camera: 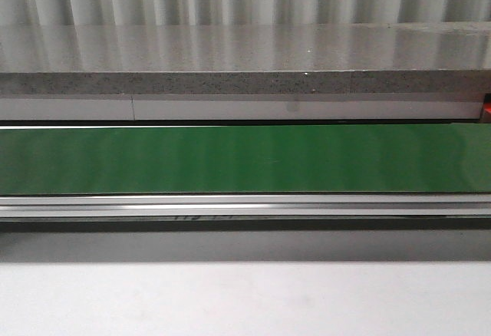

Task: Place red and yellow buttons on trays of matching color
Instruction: 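Move the left gripper down toward the red and yellow buttons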

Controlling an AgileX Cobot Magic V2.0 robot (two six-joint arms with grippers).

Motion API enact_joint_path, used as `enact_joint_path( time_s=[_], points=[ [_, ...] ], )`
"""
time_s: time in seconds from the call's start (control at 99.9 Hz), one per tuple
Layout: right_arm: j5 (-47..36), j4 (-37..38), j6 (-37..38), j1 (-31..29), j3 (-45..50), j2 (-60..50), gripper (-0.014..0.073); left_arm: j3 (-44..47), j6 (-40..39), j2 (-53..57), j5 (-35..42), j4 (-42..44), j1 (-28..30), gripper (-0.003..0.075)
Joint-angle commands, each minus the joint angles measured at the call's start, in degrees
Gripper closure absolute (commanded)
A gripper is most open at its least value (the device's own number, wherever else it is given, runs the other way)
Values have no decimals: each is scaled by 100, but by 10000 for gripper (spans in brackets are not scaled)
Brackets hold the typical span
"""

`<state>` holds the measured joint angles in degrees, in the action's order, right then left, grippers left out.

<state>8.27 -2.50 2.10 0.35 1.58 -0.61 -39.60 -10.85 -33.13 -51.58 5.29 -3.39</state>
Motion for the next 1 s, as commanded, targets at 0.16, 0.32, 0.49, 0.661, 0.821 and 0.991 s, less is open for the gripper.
enact_joint_path(
  time_s=[0.16,0.32,0.49,0.661,0.821,0.991],
  points=[
    [-451,57,-5,-28,4,-93,661,-210,-34,-254,-224,-20,-39,532],
    [-451,57,-5,-28,4,-93,661,-175,-334,-254,-369,-32,-39,210],
    [-451,57,-5,-28,4,-93,661,21,-1055,-254,-468,62,-39,132],
    [-451,57,-5,-28,4,-93,661,132,-1937,-390,-335,755,-39,132],
    [-451,57,-5,-28,4,-93,661,132,-2475,-795,-276,1159,-39,132],
    [-451,57,-5,-28,4,-93,661,132,-3179,-1354,115,1611,38,133]
  ],
)
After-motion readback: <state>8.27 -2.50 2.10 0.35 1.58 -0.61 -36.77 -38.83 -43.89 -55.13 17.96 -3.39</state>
